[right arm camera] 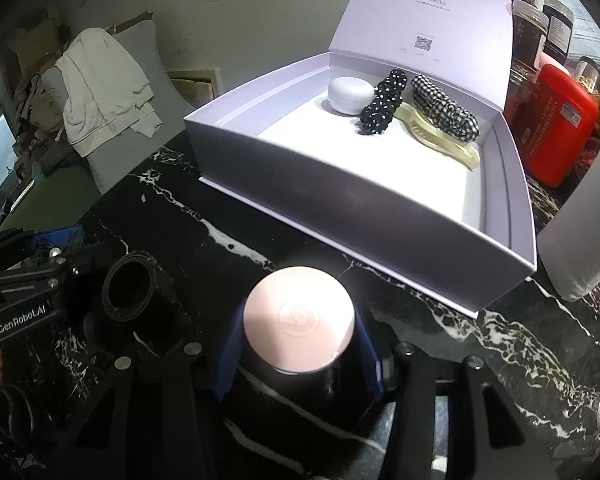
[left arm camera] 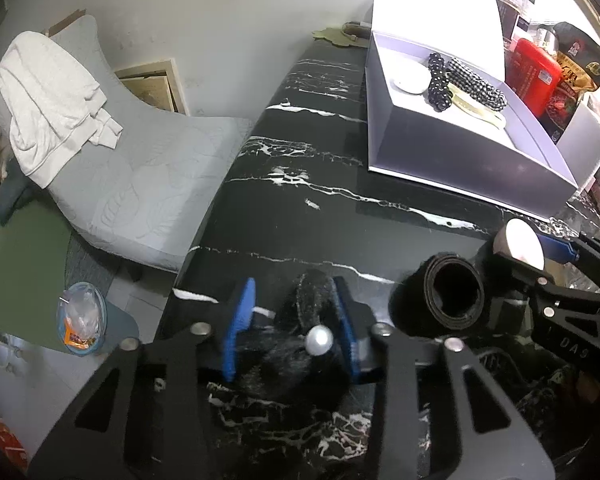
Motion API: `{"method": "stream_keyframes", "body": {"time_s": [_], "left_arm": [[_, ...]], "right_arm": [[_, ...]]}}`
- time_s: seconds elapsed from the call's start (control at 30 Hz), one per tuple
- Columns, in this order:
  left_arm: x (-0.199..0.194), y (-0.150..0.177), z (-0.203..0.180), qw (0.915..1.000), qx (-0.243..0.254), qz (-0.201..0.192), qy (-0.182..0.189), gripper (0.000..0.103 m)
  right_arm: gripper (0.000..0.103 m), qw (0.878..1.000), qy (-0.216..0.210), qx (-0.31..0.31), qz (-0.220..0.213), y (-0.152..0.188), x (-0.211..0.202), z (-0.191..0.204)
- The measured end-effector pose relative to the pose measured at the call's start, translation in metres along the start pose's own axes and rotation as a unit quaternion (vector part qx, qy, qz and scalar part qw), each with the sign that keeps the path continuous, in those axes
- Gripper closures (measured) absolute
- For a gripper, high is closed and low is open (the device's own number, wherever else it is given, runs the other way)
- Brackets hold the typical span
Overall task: Organize objects
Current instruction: 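Grasp the black pearl bow clip with the left gripper while the right lifts the compact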
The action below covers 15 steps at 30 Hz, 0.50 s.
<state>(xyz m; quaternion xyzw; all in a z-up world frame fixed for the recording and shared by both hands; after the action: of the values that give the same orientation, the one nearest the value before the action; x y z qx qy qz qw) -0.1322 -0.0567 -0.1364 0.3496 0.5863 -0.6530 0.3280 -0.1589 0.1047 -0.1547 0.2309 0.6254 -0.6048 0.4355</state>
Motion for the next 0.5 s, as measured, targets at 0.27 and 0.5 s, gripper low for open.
{"method": "stream_keyframes", "body": {"time_s": [0.27,0.5], "left_arm": [[-0.009,0.011,-0.006,0.9997,-0.003,0.002,0.024,0.075],[-0.020,0.018,-0.015,0.9993,0.001,-0.003,0.037,0.085]], "right_arm": [[0.051,1.000,-0.006,-0.004,0.003,0.011,-0.010,0.005],[0.051,1.000,-0.006,-0.004,-0.004,0.021,-0.024,0.005]]}}
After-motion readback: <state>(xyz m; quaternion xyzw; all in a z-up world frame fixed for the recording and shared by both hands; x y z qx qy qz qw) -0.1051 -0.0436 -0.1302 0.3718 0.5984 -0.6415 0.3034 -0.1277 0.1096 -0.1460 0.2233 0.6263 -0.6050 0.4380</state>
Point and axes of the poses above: each gripper's, at about its wrist camera, not at the fingertips, and x roughly the way its jaws point, z to its left, y to its underside, the point moved 8 cm from there along x, roughly the way its jaws point, and after that the axes turned 10 degrees about x, right-handed, at the moved point
